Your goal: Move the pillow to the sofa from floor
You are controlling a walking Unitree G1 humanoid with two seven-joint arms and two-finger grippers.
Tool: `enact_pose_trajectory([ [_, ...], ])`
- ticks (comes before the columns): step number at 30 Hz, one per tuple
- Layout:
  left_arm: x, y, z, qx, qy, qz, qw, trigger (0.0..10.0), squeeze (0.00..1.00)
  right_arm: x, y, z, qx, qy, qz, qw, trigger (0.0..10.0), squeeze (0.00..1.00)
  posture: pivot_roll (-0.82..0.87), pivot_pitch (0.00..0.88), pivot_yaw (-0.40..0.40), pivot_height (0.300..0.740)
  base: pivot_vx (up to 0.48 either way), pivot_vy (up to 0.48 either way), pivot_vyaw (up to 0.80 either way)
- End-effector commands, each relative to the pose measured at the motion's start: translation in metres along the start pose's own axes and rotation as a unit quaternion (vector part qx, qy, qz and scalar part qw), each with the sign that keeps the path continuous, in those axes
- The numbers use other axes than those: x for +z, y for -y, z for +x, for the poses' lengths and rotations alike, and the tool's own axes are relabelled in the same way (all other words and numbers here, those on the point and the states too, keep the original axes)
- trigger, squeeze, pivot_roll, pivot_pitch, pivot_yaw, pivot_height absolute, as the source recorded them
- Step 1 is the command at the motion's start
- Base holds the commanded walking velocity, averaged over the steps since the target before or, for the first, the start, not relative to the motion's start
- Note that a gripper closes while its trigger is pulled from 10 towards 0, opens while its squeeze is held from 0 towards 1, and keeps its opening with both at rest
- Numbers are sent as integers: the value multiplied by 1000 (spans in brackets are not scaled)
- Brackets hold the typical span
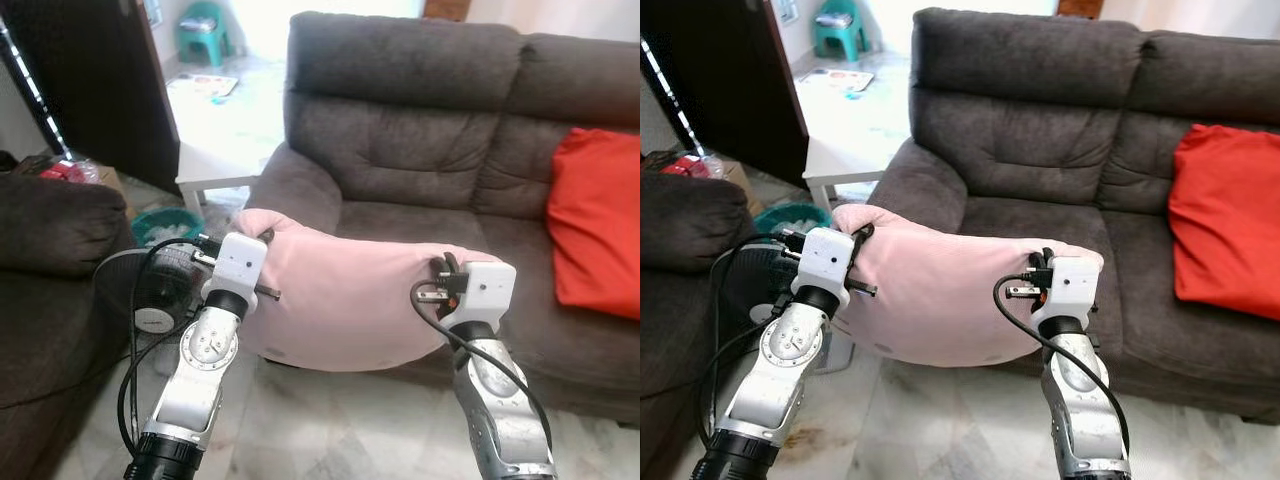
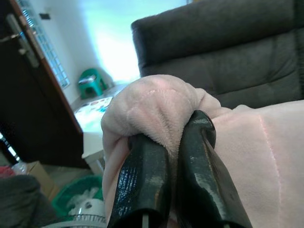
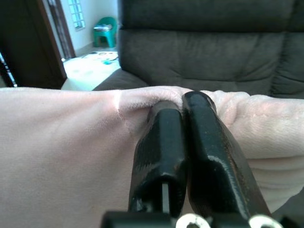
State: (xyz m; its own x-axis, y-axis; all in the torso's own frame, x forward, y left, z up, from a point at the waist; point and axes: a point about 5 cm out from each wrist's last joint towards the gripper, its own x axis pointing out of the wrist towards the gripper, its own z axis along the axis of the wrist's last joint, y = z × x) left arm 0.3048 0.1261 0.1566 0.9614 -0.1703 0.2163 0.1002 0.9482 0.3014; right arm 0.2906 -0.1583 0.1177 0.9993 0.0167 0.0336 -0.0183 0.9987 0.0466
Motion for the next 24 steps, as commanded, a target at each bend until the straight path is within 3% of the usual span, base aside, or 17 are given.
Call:
enact_pose_trajectory([
  [1, 14, -10, 6, 25, 31, 3, 999, 10000, 0, 14, 4, 4, -12, 34, 2, 999, 10000, 0, 165, 0, -48, 740, 337, 0, 0],
  [8, 17, -14, 7, 32, 36, 5, 999, 10000, 0, 17, -1, 7, -2, 36, 7, 999, 10000, 0, 172, 0, -54, 740, 338, 0, 0],
  [13, 18, -17, 7, 38, 38, 7, 999, 10000, 0, 18, -4, 8, 8, 41, 8, 999, 10000, 0, 174, 0, -57, 740, 340, 0, -788],
  [24, 28, -24, 11, 52, 57, 10, 997, 10000, 0, 20, -4, 9, 11, 47, 6, 999, 10000, 0, 178, 0, -66, 740, 340, 0, 0],
])
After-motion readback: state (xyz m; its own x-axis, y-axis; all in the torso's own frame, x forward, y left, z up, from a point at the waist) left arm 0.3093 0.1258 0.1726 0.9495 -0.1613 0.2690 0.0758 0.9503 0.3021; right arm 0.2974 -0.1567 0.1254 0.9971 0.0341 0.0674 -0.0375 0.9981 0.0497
